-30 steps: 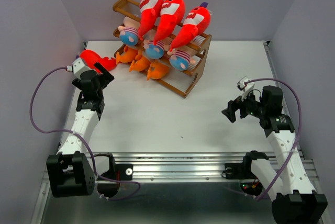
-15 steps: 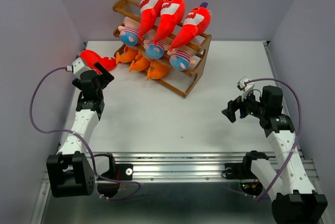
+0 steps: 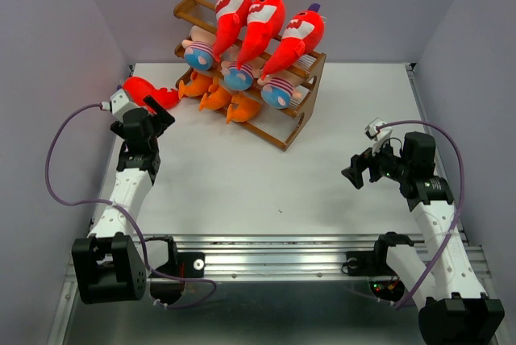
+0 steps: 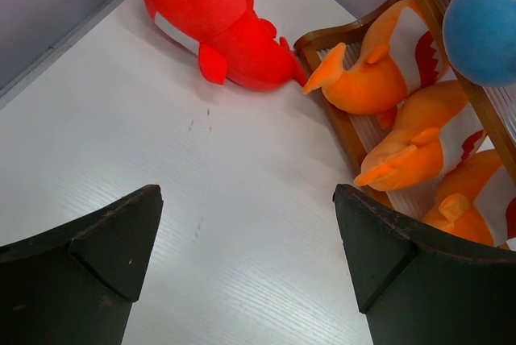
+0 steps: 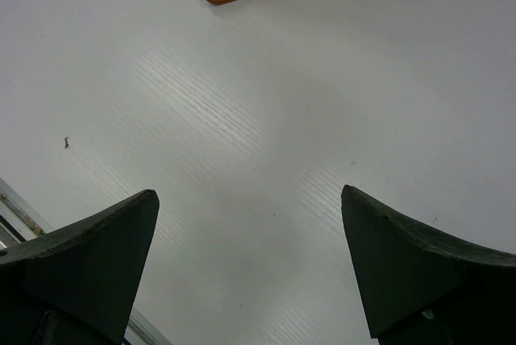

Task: Place and organize the stuffed toys onto the shelf
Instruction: Grab a stuffed toy with the left arm

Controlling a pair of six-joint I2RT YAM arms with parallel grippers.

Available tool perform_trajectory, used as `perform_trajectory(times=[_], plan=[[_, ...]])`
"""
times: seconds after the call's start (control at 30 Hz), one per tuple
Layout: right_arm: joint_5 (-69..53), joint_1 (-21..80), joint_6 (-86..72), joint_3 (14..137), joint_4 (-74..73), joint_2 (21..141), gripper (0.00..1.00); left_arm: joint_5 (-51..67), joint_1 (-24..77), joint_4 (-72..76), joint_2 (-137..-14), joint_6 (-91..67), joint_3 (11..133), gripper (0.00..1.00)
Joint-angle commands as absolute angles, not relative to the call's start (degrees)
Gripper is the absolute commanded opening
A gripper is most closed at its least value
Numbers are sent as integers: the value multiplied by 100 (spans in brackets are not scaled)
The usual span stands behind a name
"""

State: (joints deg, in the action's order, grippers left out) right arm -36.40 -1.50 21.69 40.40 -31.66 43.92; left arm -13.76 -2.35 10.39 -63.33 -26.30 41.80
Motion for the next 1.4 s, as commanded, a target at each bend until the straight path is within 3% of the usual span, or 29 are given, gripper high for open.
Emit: perform_trajectory(times=[0.0,0.4,0.97,1.37], plan=[[-3639,-193,2259,4043,-2988,4342,100,-1503,-299,1160,-6354,-2715,4236,99],[-3656,-193,2259,4025,-2980,4272,100,-98,-1538,1652,-7487,-3348,4508,98],[-3691,-193,2259,4017,-2979,4236,100,176,-1564,2250,-10492,-4051,6651,98],[-3753,-193,2294,4025,-3015,4271,100,150,-1538,2162,-11821,-4060,7743,88]])
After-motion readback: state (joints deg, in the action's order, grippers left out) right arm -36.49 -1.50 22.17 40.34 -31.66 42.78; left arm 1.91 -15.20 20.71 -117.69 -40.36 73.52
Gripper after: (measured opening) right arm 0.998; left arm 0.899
